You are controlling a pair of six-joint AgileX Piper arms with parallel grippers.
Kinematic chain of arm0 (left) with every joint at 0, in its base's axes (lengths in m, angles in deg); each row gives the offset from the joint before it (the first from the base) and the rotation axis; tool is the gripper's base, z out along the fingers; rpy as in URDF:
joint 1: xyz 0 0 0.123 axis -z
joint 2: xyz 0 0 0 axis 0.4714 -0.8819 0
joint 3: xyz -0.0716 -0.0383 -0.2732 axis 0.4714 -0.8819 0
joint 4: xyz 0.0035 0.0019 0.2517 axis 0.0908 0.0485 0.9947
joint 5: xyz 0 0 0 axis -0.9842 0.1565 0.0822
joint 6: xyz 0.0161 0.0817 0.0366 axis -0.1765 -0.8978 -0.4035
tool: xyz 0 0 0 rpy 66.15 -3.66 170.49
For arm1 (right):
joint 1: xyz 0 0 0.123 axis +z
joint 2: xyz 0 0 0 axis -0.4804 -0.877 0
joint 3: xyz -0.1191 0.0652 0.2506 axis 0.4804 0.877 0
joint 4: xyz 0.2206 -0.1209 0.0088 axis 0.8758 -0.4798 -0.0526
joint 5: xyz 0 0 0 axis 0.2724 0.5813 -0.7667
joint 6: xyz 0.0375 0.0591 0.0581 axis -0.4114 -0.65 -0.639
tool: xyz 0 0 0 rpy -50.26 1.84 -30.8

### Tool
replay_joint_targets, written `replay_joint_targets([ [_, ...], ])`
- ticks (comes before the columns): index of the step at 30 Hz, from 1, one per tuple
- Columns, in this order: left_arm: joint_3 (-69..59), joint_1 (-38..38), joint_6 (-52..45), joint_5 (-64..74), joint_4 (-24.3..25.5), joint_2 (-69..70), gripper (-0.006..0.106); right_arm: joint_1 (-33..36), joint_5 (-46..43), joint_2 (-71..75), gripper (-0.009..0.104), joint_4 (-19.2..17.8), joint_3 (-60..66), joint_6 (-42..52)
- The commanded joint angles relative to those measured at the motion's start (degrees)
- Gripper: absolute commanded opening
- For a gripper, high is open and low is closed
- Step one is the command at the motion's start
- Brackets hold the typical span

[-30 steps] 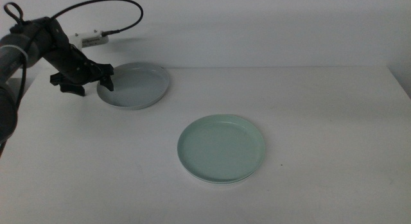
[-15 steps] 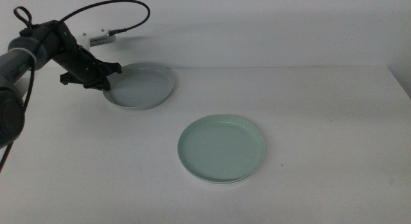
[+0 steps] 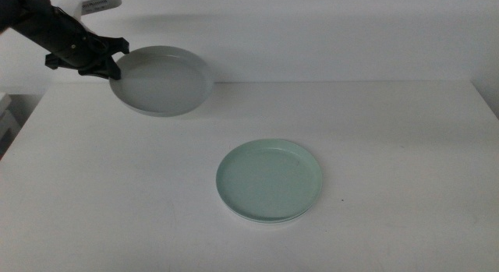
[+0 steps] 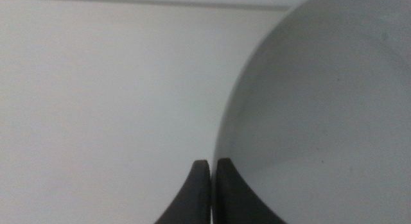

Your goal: Stack the three bowls on top of each other.

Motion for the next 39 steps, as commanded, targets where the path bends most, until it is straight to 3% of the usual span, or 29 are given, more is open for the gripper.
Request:
replay_joint_targets([
  [1, -5.2, 1.0, -3.6, -2.4, -6.9, 8.7, -0.005, 0.2, -4.0, -0.1, 0.071, 0.3, -1.2, 0.1],
  [7, -22.9, 8.0, -6.1, -7.9, -9.9, 19.6, -0.005, 0.2, -4.0, -0.1, 0.071, 0.3, -1.2, 0.1],
  [16, -34.2, 22.0, -6.7, -16.9, -10.4, 22.0, -0.005, 0.2, -4.0, -0.1, 0.071, 0.3, -1.2, 0.1],
  [29, -37.7, 24.3, -7.9, -23.4, -14.7, 17.2, -0.003, 0.2, -4.0, -0.1, 0.071, 0.3, -1.2, 0.1],
  [32, -37.7, 24.3, -8.1, -23.8, -14.7, 17.0, 0.005, 0.2, -4.0, -0.1, 0.071, 0.3, -1.2, 0.1],
  [35, -37.7, 24.3, -10.1, -23.5, -14.7, 17.5, 0.025, 0.2, -4.0, -0.1, 0.071, 0.3, -1.2, 0.1],
  [39, -37.7, 24.0, -11.9, -22.7, -14.6, 19.7, 0.065, 0.2, -4.0, -0.1, 0.071, 0.3, -1.2, 0.1],
])
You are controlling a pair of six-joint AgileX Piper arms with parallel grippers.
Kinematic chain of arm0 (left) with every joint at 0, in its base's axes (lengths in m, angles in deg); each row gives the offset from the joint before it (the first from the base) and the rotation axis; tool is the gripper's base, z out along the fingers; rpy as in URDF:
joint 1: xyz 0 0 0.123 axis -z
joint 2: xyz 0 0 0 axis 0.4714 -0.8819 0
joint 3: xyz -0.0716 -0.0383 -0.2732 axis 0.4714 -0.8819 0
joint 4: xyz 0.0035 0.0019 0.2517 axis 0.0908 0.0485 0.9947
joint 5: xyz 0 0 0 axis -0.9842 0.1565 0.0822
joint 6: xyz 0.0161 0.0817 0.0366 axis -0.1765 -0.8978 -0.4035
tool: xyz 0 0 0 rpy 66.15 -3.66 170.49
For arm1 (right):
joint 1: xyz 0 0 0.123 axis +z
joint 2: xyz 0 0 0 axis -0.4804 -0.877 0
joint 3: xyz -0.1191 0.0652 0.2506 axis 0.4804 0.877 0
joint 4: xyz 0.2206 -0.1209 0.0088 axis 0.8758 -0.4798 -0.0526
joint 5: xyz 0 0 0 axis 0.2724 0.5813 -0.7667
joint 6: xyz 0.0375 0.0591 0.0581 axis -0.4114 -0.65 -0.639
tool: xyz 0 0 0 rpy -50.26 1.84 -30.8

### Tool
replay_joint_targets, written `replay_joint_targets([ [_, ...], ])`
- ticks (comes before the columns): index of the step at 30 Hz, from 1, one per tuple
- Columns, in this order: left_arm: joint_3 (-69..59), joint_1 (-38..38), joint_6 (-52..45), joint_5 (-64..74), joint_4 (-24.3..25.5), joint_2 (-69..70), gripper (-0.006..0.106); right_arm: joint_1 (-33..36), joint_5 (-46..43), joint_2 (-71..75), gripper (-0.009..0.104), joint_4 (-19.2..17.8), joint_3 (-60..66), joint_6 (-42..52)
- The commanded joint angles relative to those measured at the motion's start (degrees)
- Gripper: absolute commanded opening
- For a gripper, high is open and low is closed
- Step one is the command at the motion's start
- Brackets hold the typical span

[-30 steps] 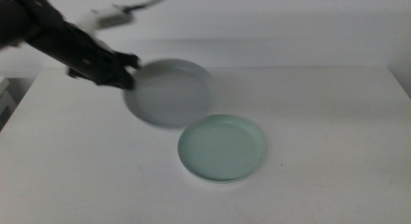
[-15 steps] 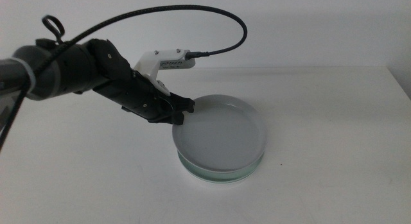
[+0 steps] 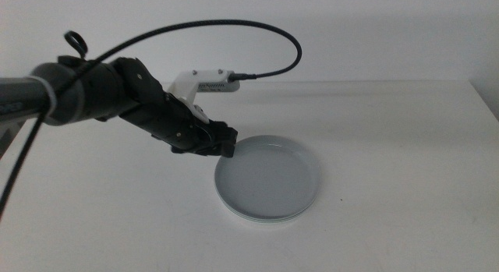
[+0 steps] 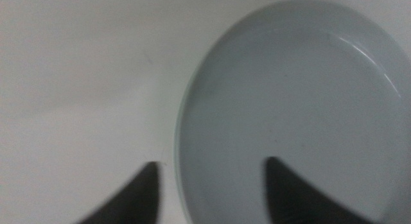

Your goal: Stack the three bowls on top of each other.

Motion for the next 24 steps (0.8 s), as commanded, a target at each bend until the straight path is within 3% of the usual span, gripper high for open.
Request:
replay_joint_targets([
  [1, 1.3, -0.7, -0.8, -0.1, -1.6, 5.4, 0.077, 0.2, -4.0, -0.1, 0.071, 0.3, -1.2, 0.1],
  [2, 1.3, -1.4, -0.7, 0.5, -1.3, 6.7, 0.088, 0.2, -4.0, -0.1, 0.071, 0.3, -1.2, 0.1],
  [3, 1.3, -2.2, -0.7, 1.7, -1.2, 8.3, 0.091, 0.2, -4.0, -0.1, 0.071, 0.3, -1.2, 0.1],
  [11, 1.3, -9.3, 0.9, 8.0, 3.2, 21.6, 0.090, 0.2, -4.0, -0.1, 0.071, 0.3, -1.2, 0.1],
  [24, 1.3, -18.2, 0.9, -4.2, 3.7, 34.5, 0.090, 0.2, -4.0, -0.1, 0.071, 0.3, -1.2, 0.1],
])
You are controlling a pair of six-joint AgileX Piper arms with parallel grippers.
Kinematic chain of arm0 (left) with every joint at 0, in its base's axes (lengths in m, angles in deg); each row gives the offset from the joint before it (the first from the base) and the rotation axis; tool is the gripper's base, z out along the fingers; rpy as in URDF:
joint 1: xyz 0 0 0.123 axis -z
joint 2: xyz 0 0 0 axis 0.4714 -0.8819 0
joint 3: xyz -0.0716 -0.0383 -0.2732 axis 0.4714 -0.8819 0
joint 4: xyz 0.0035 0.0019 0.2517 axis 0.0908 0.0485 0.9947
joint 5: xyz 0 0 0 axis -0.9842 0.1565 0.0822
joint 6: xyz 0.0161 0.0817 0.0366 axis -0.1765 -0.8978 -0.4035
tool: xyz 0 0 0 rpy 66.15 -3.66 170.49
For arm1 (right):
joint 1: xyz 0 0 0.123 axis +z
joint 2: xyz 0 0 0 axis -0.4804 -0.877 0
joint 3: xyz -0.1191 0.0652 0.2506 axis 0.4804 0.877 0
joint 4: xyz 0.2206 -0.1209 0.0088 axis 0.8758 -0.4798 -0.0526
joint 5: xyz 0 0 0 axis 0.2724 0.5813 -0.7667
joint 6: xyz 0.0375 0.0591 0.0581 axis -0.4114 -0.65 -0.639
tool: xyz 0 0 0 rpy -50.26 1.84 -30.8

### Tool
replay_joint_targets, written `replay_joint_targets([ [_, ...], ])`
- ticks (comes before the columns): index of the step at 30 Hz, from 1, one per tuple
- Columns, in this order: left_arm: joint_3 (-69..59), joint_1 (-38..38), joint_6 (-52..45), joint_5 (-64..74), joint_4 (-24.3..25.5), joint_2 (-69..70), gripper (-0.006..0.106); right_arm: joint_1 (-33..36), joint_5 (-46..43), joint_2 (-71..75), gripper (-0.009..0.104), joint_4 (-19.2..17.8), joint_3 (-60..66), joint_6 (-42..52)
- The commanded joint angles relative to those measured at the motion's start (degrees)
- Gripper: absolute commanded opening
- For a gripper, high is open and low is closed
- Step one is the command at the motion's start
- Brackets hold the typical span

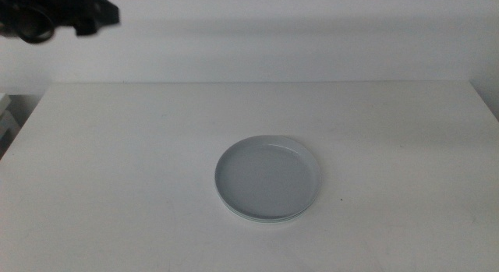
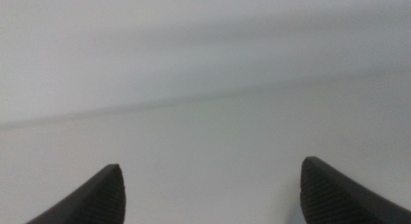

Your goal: Stack the three bowls on top of each other.

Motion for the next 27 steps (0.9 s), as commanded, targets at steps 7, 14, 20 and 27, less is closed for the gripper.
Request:
replay_joint_targets([
  [7, 1.3, -0.6, 0.8, -19.5, -3.3, 3.9, 0.090, 0.2, -4.0, -0.1, 0.071, 0.3, -1.2, 0.1],
  [14, 1.3, -0.5, 0.8, -21.1, 0.8, 3.9, 0.090, 0.2, -4.0, -0.1, 0.071, 0.3, -1.2, 0.1],
  [20, 1.3, -0.5, 0.8, -21.2, 1.2, 4.1, 0.090, 0.2, -4.0, -0.1, 0.071, 0.3, -1.2, 0.1],
  [27, -3.9, -0.5, 0.8, -23.1, 4.2, 8.1, 0.090, 0.2, -4.2, -0.1, 0.071, 0.0, -0.6, 0.1],
])
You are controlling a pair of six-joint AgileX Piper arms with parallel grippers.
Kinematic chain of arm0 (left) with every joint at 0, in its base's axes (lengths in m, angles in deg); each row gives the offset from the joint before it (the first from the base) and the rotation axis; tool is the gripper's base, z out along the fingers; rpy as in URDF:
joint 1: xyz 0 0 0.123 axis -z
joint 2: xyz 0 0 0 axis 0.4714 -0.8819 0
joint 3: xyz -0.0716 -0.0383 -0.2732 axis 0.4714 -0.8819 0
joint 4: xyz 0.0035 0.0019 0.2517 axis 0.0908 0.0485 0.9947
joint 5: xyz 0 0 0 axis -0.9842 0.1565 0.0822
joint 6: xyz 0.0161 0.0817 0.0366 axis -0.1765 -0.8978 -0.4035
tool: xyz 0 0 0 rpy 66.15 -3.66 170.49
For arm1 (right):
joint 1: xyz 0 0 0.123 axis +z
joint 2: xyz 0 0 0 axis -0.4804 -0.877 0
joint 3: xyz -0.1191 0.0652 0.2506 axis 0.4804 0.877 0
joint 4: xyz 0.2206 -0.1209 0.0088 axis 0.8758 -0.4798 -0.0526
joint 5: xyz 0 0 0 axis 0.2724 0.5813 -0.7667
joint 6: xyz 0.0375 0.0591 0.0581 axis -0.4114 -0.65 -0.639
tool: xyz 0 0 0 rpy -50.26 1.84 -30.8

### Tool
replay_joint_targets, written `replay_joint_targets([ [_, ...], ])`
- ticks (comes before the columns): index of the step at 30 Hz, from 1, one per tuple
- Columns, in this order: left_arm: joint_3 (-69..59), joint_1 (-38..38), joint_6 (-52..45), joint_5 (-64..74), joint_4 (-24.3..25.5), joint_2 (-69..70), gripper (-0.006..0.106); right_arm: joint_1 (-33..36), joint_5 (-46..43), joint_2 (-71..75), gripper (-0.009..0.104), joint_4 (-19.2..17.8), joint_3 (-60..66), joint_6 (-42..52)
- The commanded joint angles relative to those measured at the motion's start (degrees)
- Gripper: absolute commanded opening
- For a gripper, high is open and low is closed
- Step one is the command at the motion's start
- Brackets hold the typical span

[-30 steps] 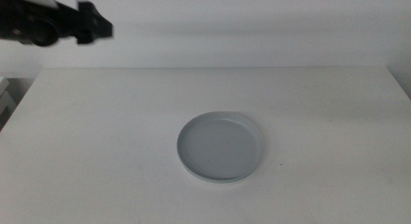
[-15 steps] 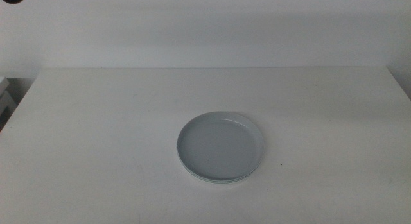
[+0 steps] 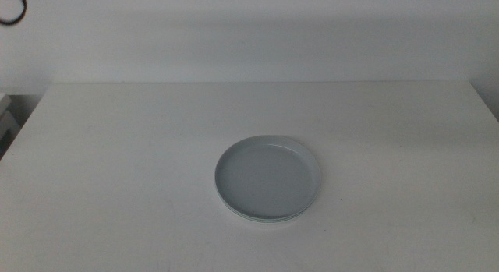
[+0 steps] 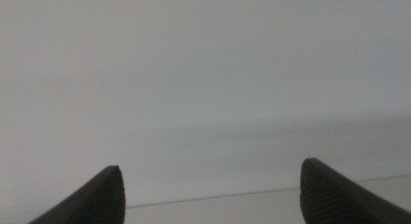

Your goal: Stack the three bowls on top of each other.

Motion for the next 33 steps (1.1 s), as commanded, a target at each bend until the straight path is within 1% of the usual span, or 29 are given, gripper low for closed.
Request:
replay_joint_targets([
  [1, -1.5, 0.1, 0.7, -5.2, 1.8, 3.8, 0.090, 0.2, -4.3, -0.1, 0.071, -0.4, -0.3, 0.1],
  [2, -3.5, 0.1, 0.7, -6.0, 2.9, 5.2, 0.090, 0.2, -5.1, -0.1, 0.071, -1.1, 0.4, 0.1],
  [4, -8.0, 0.1, 0.7, -7.6, 3.9, 8.1, 0.090, 0.2, -9.8, 0.0, 0.071, -4.8, 3.0, 0.1],
  [7, -15.7, 0.1, 0.7, -9.2, 4.0, 13.5, 0.090, 0.1, -22.1, 0.0, 0.071, -10.8, 7.7, 0.1],
  [9, -20.6, 0.1, 0.7, -9.2, 4.0, 17.3, 0.090, -0.1, -29.3, 0.0, 0.071, -12.3, 11.4, 0.1],
  [11, -26.3, 0.1, 0.7, -9.2, 4.0, 21.6, 0.090, -0.9, -34.3, 0.0, 0.071, -11.5, 14.9, 0.1],
  [12, -28.2, 0.1, 0.7, -9.2, 4.0, 23.7, 0.090, -1.7, -35.9, 0.0, 0.071, -10.3, 16.7, 0.1],
  [14, -32.7, 0.1, 0.7, -9.2, 4.1, 28.1, 0.090, -4.1, -37.3, 0.9, 0.071, -8.1, 20.1, 0.1],
  [16, -36.2, 0.1, 0.7, -9.2, 4.1, 32.2, 0.090, -7.4, -37.1, 3.1, 0.071, -7.0, 24.0, 0.1],
  [21, -44.0, 0.1, 0.7, -9.1, 4.3, 43.5, 0.090, -16.9, -37.2, 11.9, 0.071, -7.4, 33.7, 0.1],
  [24, -48.4, 0.1, 0.7, -9.2, 4.5, 50.0, 0.090, -20.8, -37.4, 18.6, 0.071, -7.4, 40.3, 0.1],
  [28, -54.2, 0.1, 0.7, -9.2, 4.5, 57.9, 0.090, -22.7, -37.4, 28.0, 0.071, -7.4, 49.9, 0.1],
  [33, -60.7, 0.1, 0.7, -9.2, 4.5, 63.5, 0.090, -23.5, -38.9, 36.1, 0.071, -10.0, 58.3, 0.1],
])
